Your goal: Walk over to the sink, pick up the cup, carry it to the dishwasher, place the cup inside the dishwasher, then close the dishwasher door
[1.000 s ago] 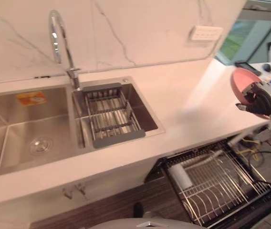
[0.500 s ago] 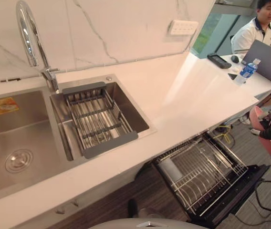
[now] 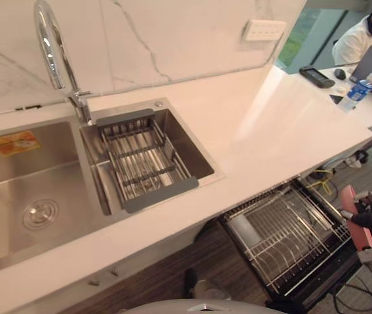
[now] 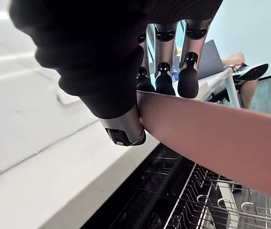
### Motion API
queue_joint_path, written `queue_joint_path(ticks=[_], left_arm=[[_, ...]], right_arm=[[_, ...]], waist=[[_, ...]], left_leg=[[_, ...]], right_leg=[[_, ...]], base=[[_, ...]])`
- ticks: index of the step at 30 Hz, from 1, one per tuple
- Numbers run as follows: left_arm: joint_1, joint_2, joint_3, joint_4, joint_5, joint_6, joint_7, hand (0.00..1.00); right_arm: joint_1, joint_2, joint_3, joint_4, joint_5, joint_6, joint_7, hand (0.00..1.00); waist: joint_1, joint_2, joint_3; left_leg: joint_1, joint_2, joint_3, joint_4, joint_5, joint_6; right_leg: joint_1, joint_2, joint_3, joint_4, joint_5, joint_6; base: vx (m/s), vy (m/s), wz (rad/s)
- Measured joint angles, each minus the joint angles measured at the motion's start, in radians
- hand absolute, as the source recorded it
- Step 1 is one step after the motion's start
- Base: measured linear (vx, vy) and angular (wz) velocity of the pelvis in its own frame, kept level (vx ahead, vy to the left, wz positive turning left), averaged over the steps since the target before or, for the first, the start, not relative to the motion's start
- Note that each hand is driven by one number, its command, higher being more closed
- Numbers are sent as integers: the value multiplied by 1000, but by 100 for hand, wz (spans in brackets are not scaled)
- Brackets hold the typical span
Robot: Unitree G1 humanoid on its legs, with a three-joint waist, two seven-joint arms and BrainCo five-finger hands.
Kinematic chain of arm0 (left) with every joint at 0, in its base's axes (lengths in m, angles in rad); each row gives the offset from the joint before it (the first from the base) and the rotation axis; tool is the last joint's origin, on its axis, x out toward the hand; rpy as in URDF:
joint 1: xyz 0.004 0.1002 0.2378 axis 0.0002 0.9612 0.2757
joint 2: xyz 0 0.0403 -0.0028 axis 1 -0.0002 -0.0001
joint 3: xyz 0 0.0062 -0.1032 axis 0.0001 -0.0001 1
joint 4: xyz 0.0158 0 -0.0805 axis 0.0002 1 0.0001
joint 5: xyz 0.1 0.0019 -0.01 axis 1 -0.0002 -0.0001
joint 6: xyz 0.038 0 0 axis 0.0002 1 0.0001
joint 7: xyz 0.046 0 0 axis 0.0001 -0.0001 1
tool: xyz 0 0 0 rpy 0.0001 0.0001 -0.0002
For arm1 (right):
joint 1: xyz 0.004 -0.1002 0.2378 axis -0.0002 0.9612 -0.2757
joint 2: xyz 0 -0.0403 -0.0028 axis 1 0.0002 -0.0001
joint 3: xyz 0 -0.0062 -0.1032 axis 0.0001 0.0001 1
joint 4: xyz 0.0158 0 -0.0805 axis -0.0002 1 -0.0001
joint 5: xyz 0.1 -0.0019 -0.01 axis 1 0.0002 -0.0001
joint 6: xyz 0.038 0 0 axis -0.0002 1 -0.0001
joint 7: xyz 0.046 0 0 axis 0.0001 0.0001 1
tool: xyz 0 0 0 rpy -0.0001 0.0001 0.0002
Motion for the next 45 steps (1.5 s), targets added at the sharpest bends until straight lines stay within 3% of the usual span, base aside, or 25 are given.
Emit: queue_joint_path(ticks=[10, 16, 19, 21, 22, 27, 31, 33, 36, 37, 41, 45], left_arm=[[-1, 4, 2, -20, -6, -1, -20, 0], [-52, 12, 0, -31, -24, -9, -17, 0], [-110, 12, -3, -33, -57, -10, -15, 0], [-126, 13, -4, -52, -80, -13, -12, 0], [-131, 14, -16, -61, -98, -16, -8, 0], [-132, 32, -63, -70, -135, -24, 0, 0], [-132, 34, -86, -69, -135, -34, -22, 0], [-132, 43, -99, -67, -135, -34, -34, 0], [-132, 56, -116, -65, -135, -49, -47, 0], [-132, 56, -128, -64, -140, -55, -51, 0], [-144, 56, -160, -14, -158, -82, -61, 0], [-153, 53, -159, 23, -172, -120, -54, 0]], right_arm=[[-38, 23, 40, 144, -1, 54, -85, 100], [-144, 32, 122, 231, 1, 106, -123, 100], [-234, 24, 134, 260, 12, 141, -128, 100], [-294, -6, 156, 288, 31, 156, -140, 100], [-318, -23, 162, 303, 45, 168, -149, 100], [-393, -88, 179, 392, 63, 184, -174, 100], [-453, -198, 195, 509, 85, 213, -196, 100], [-487, -219, 201, 546, 85, 219, -201, 100], [-512, -226, 201, 601, 84, 234, -202, 100], [-510, -226, 201, 619, 84, 245, -202, 0], [-512, -228, 214, 652, 94, 260, -206, 0], [-513, -203, 237, 638, 284, 256, -236, 0]], waist=[[23, 46, 37], [39, 61, 115], [43, 96, 185], [42, 131, 226], [42, 162, 248], [42, 253, 298], [42, 320, 334], [40, 335, 330], [34, 335, 330], [30, 335, 330], [15, 338, 328], [14, 338, 328]], left_leg=[[-41, 0, -31, 18, 9, 17], [-109, 2, -53, 57, 11, 20], [-174, 3, -62, 93, 14, 26], [-198, 1, -82, 109, 15, 27], [-208, -1, -91, 111, 17, 30], [-244, -21, -107, 77, 43, 50], [-261, -50, -122, 64, 76, 27], [-285, -59, -132, 62, 90, 16], [-297, -69, -136, 43, 114, -10], [-296, -70, -137, 38, 119, -18], [-313, -70, -139, 30, 121, -21], [-316, -74, -139, 30, 120, -21]], right_leg=[[-27, -6, -24, 4, 6, 13], [-76, -12, -26, 2, 17, 13], [-120, -21, -28, 0, 38, 13], [-137, -26, -30, 4, 44, 14], [-141, -29, -30, 5, 45, 14], [-192, -43, -23, 12, 52, 14], [-227, -62, -3, 22, 54, 19], [-257, -70, 10, 18, 55, 18], [-280, -76, 23, 5, 65, 13], [-280, -76, 25, 1, 66, 13], [-306, -73, 33, -5, 67, 12], [-309, -73, 42, -16, 91, 8]], base=[[7, 3, 8], [-35, -6, 4], [-74, 8, 10], [-55, 10, 13], [-54, 9, 12], [-42, 10, 5], [-35, 7, -4], [-41, 5, -15], [-39, -14, -11], [-44, -17, -6], [-44, -5, -9], [-47, 1, -13]])
